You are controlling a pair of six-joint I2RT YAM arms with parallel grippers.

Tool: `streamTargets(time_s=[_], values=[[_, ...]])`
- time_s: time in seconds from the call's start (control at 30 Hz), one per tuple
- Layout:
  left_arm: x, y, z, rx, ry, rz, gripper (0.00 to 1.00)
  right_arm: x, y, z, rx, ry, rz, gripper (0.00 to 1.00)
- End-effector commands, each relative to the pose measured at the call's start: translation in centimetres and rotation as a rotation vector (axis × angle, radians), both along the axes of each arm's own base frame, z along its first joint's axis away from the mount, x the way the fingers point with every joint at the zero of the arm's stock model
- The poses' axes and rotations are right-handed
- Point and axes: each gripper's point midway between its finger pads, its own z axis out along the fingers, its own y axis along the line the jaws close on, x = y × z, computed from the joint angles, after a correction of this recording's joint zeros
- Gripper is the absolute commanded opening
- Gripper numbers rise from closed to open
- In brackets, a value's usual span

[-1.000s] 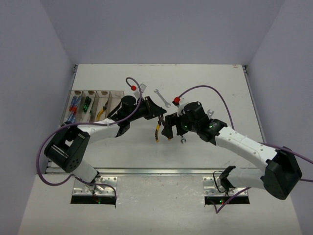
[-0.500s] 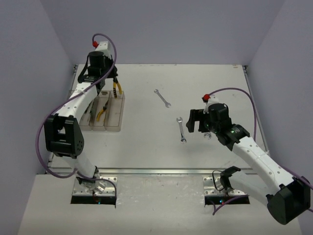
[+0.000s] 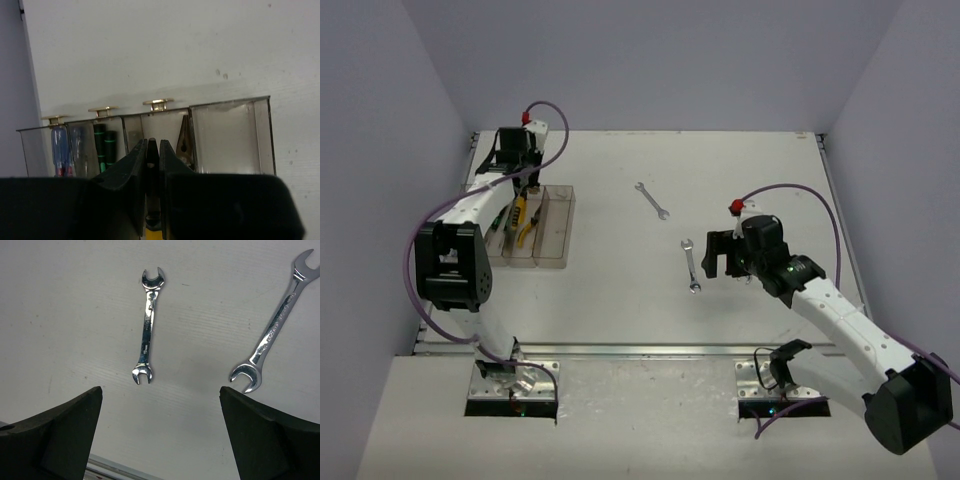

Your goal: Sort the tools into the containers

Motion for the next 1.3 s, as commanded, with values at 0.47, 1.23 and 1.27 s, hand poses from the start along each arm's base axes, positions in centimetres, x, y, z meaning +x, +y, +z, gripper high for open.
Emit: streamTargets(time_s=[0.47, 1.23, 1.27], values=[[-2.2, 1.4, -2.1, -0.034, 0.098, 0.113, 0.42, 0.3, 0.5, 0.4, 0.025, -0.034, 0.024, 0.99], [-20.1, -3.9, 14.7, -0.679, -0.406, 0.345, 1.00, 1.6, 0.2, -3.8, -0.054, 0.197, -0.111, 0.99], [-21.2, -3.9, 13.2, -0.658, -0.413, 0.326, 1.00, 1.6, 0.3, -4.4, -0.067, 0.254, -0.137, 0.99]])
